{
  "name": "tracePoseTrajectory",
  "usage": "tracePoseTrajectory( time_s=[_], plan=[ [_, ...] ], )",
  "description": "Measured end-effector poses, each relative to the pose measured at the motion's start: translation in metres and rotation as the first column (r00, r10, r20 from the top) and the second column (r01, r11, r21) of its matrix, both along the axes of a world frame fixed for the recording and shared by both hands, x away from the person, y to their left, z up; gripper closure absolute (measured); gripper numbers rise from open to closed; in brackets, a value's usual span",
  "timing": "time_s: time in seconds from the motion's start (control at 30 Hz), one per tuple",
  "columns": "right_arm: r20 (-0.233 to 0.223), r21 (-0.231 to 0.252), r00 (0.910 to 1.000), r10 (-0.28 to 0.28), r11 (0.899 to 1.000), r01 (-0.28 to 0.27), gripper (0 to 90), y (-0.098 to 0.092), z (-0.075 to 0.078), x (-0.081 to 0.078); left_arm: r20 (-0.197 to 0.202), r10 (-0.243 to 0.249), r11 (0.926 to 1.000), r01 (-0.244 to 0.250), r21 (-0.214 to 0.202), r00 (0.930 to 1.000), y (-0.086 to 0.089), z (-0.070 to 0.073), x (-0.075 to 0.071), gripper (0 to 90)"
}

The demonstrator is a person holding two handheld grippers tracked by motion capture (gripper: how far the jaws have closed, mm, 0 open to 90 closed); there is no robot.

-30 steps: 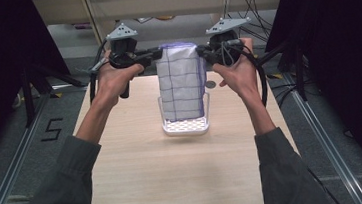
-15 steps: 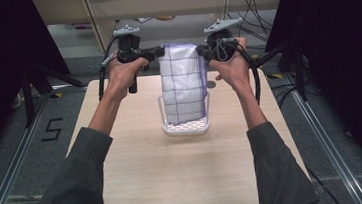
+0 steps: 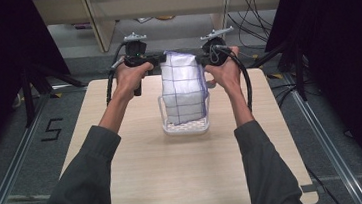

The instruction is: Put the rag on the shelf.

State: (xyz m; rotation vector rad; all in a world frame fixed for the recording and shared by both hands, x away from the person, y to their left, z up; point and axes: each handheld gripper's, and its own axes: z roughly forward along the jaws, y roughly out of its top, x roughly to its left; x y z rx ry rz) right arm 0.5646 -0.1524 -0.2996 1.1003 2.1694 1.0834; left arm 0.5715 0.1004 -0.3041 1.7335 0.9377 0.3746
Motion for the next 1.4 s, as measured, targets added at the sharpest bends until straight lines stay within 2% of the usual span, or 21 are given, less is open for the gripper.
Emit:
tracePoseTrajectory(
  time_s=[0.07,0.13,0.17,0.2,0.23,0.27,0.37,0.43,0.53,0.57,0.67,0.77,0.8,0.9,1.0,1.23,1.27,1.3,1.33,1.37,1.4],
  plan=[
    [0.004,-0.008,1.0,0.003,1.0,-0.003,85.0,-0.001,-0.002,0.002,-0.011,0.002,1.0,-0.002,0.004,0.9999,0.0,-0.004,0.002,83.7],
    [-0.025,0.001,0.9996,-0.011,1.0,0.011,85.0,0.001,-0.006,0.003,-0.026,0.015,0.9997,-0.015,0.018,0.9995,0.0,-0.012,0.006,83.6],
    [-0.028,-0.009,0.9996,-0.003,1.0,0.003,84.8,0.0,-0.009,0.005,-0.033,0.016,0.9997,-0.016,0.019,0.9993,0.0,-0.015,0.008,83.5],
    [-0.05,-0.013,0.9987,-0.012,1.0,0.012,84.3,0.001,-0.014,0.006,-0.046,0.018,0.9994,-0.017,0.031,0.9988,0.0,-0.022,0.01,82.9],
    [-0.05,-0.013,0.9987,-0.012,1.0,0.012,84.3,0.001,-0.014,0.006,-0.046,0.018,0.9994,-0.017,0.031,0.9988,0.0,-0.022,0.01,81.8],
    [-0.051,-0.032,0.9987,-0.009,0.999,0.007,83.5,0.0,-0.019,0.009,-0.068,0.016,0.9993,-0.014,0.034,0.9975,0.001,-0.026,0.011,79.0],
    [-0.072,-0.036,0.997,-0.029,0.999,0.026,81.9,-0.001,-0.024,0.009,-0.081,0.027,0.9987,-0.023,0.045,0.9963,0.005,-0.03,0.012,67.3],
    [-0.093,-0.04,0.9949,-0.038,0.999,0.035,72.5,-0.003,-0.031,0.01,-0.099,0.04,0.998,-0.035,0.053,0.9942,0.009,-0.034,0.012,58.7],
    [-0.087,-0.045,0.9953,-0.041,0.998,0.037,70.1,-0.007,-0.033,0.011,-0.096,0.03,0.9975,-0.023,0.067,0.9949,0.012,-0.035,0.01,56.9],
    [-0.098,-0.031,0.9942,-0.043,0.999,0.04,66.6,-0.009,-0.033,0.011,-0.092,0.03,0.9977,-0.024,0.064,0.9953,0.013,-0.034,0.009,56.2],
    [-0.087,-0.033,0.9954,-0.041,0.999,0.038,65.7,-0.013,-0.033,0.011,-0.091,0.024,0.9972,-0.017,0.073,0.9956,0.017,-0.031,0.004,55.6],
    [-0.103,-0.02,0.9938,-0.041,0.999,0.039,63.9,-0.018,-0.031,0.006,-0.089,0.013,0.9967,-0.006,0.08,0.996,0.021,-0.028,-0.001,54.9],
    [-0.097,-0.023,0.9944,-0.042,0.999,0.04,63.6,-0.019,-0.031,0.006,-0.085,0.007,0.9954,0.001,0.096,0.9964,0.024,-0.026,-0.004,54.9],
    [-0.09,-0.018,0.9954,-0.031,0.999,0.03,62.7,-0.024,-0.03,0.002,-0.083,0.0,0.9963,0.007,0.086,0.9966,0.028,-0.024,-0.009,53.8],
    [-0.1,-0.004,0.9943,-0.035,0.999,0.035,61.0,-0.029,-0.03,-0.005,-0.082,0.002,0.9946,0.007,0.103,0.9966,0.034,-0.021,-0.015,52.4],
    [-0.091,0.007,0.9958,-0.011,1.0,0.011,59.2,-0.036,-0.027,-0.018,-0.1,-0.045,0.9921,0.056,0.112,0.994,0.041,-0.022,-0.031,46.8],
    [-0.088,0.02,0.996,-0.012,1.0,0.014,58.2,-0.035,-0.028,-0.02,-0.095,-0.053,0.9917,0.064,0.112,0.9941,0.042,-0.022,-0.034,46.3],
    [-0.083,0.009,0.9965,-0.002,1.0,0.003,57.6,-0.036,-0.027,-0.022,-0.093,-0.068,0.9897,0.079,0.12,0.9934,0.044,-0.021,-0.037,46.2],
    [-0.077,-0.002,0.997,-0.005,1.0,0.005,57.5,-0.037,-0.026,-0.025,-0.09,-0.067,0.9913,0.077,0.107,0.9936,0.043,-0.021,-0.04,45.7],
    [-0.068,0.007,0.9977,-0.002,1.0,0.003,57.3,-0.037,-0.026,-0.027,-0.09,-0.076,0.99,0.086,0.112,0.993,0.044,-0.021,-0.042,45.1],
    [-0.078,0.007,0.997,0.003,1.0,-0.002,56.7,-0.037,-0.025,-0.029,-0.086,-0.078,0.9886,0.088,0.122,0.9932,0.044,-0.02,-0.046,44.4]
  ],
)
